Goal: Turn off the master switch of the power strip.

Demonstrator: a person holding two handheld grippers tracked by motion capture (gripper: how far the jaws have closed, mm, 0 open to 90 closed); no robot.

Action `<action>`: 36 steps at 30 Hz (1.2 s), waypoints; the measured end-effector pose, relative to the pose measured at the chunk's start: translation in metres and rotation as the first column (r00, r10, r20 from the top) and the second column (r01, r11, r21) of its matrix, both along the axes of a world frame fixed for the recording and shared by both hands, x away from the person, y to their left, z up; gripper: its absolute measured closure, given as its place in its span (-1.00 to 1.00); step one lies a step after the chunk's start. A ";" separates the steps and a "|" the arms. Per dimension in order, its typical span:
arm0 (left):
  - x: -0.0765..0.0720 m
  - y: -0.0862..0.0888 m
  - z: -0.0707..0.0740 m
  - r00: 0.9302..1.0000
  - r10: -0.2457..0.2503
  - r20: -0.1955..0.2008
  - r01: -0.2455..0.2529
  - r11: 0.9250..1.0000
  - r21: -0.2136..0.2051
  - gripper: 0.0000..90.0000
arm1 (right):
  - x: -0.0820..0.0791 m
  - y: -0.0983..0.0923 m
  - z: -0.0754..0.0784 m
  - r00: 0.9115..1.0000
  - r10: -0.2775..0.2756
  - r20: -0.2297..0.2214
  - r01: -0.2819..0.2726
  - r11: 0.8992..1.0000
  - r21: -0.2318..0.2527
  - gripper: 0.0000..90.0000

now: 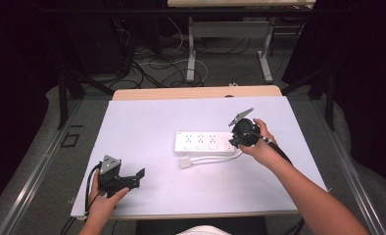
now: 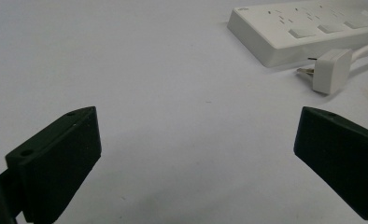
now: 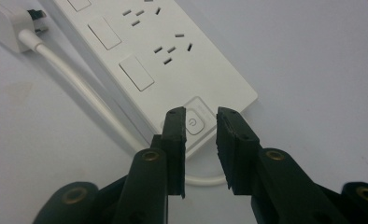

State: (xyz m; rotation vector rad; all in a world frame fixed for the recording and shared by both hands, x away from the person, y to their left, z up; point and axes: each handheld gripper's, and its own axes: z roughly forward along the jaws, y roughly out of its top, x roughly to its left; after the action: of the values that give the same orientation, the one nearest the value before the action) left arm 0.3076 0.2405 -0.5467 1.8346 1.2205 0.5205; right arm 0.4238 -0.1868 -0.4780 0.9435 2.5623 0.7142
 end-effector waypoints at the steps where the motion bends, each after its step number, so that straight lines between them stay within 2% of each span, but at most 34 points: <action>1: 0.000 0.000 0.000 1.000 0.000 0.000 0.000 1.000 0.000 -0.98 | -0.001 0.002 -0.001 1.000 -0.020 -0.003 0.020 1.000 0.008 0.67; 3: 0.000 0.000 0.000 1.000 0.000 0.000 0.000 1.000 0.000 -0.98 | 0.002 0.003 -0.003 1.000 0.000 0.007 0.000 1.000 0.017 0.71; 4: 0.000 0.000 0.000 1.000 0.000 0.001 0.000 1.000 0.000 -0.98 | 0.002 0.003 -0.001 1.000 -0.005 -0.015 0.005 1.000 -0.003 0.72; 6: 0.000 0.000 0.000 1.000 0.000 0.001 0.000 1.000 0.000 -0.98 | 0.003 0.005 -0.004 1.000 -0.014 -0.010 0.014 1.000 0.007 0.76; 10: 0.000 0.000 0.000 1.000 0.001 0.002 -0.001 1.000 -0.001 -0.98 | 0.006 0.006 -0.006 1.000 -0.013 -0.014 0.013 1.000 -0.006 0.90; 11: 0.000 0.000 0.000 1.000 0.001 0.002 -0.001 1.000 -0.001 -0.98 | 0.008 0.006 -0.010 1.000 -0.010 0.013 0.010 0.999 0.037 0.96; 12: 0.000 0.000 0.000 1.000 0.001 0.002 -0.001 1.000 -0.002 -0.98 | 0.008 0.006 -0.010 1.000 -0.010 0.013 0.010 0.999 0.037 0.96; 13: 0.000 0.000 0.000 1.000 0.001 0.002 -0.001 1.000 -0.001 -0.98 | 0.008 0.006 -0.008 1.000 -0.010 -0.018 0.010 1.000 0.005 1.00; 14: 0.000 0.000 0.000 1.000 0.001 0.002 -0.001 1.000 -0.002 -0.98 | 0.008 0.007 -0.008 0.999 -0.026 -0.027 0.027 1.000 0.009 1.00; 15: 0.000 0.000 0.000 1.000 0.001 0.002 -0.001 1.000 -0.002 -0.98 | 0.010 0.006 -0.010 1.000 -0.021 -0.015 0.021 1.000 0.020 1.00; 16: 0.000 0.000 0.000 1.000 0.000 0.002 0.000 1.000 -0.002 -0.98 | 0.009 0.006 -0.009 0.999 -0.036 -0.036 0.036 0.999 0.005 1.00; 19: 0.000 0.000 0.000 1.000 0.000 0.002 0.000 1.000 0.000 -0.98 | 0.011 0.008 -0.012 0.997 -0.059 -0.054 0.060 0.998 0.020 1.00; 20: 0.000 0.000 0.000 1.000 0.000 0.002 0.000 1.000 -0.001 -0.98 | 0.013 0.008 -0.013 0.998 -0.050 -0.043 0.051 0.999 0.017 1.00; 21: 0.000 0.000 0.000 1.000 0.000 0.002 0.000 1.000 -0.001 -0.98 | 0.015 0.009 -0.016 0.996 -0.064 -0.056 0.065 0.998 0.023 1.00; 24: 0.000 0.001 0.000 1.000 -0.001 0.005 0.001 1.000 0.000 -0.98 | 0.017 0.009 -0.018 0.996 -0.059 -0.060 0.060 0.998 0.018 1.00; 25: 0.001 0.001 0.000 1.000 -0.001 0.005 0.001 1.000 0.001 -0.98 | 0.018 0.010 -0.022 0.996 -0.068 -0.065 0.071 0.997 0.043 1.00; 26: 0.001 0.001 0.000 1.000 -0.002 0.005 0.002 1.000 0.002 -0.98 | 0.018 0.010 -0.022 0.996 -0.068 -0.065 0.071 0.997 0.043 1.00; 27: 0.001 0.001 0.000 1.000 -0.002 0.005 0.002 1.000 0.003 -0.98 | 0.019 0.010 -0.021 0.995 -0.063 -0.072 0.064 0.998 0.010 1.00; 30: 0.000 0.001 0.000 1.000 -0.002 0.005 0.002 1.000 0.003 -0.98 | 0.020 0.011 -0.025 0.993 -0.082 -0.090 0.085 0.996 0.029 1.00; 31: 0.000 0.001 0.000 1.000 -0.001 0.001 0.001 1.000 0.001 -0.98 | 0.022 0.011 -0.025 0.994 -0.065 -0.084 0.067 0.998 0.020 1.00; 33: 0.000 0.001 0.000 1.000 0.000 0.002 0.000 1.000 0.000 -0.98 | 0.023 0.011 -0.027 0.993 -0.073 -0.090 0.075 0.997 0.018 1.00; 34: 0.000 0.001 0.000 1.000 -0.001 0.002 0.001 1.000 0.000 -0.98 | 0.022 0.012 -0.029 0.991 -0.090 -0.098 0.094 0.995 0.037 1.00; 36: 0.000 0.001 0.000 1.000 -0.001 0.002 0.001 1.000 0.001 -0.98 | 0.023 0.013 -0.031 0.993 -0.077 -0.094 0.081 0.996 0.042 1.00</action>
State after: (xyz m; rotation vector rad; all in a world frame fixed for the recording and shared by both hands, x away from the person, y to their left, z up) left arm 0.3080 0.2413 -0.5471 1.8347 1.2187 0.5221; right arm 0.4472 -0.1743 -0.5088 1.1102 2.5808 0.7262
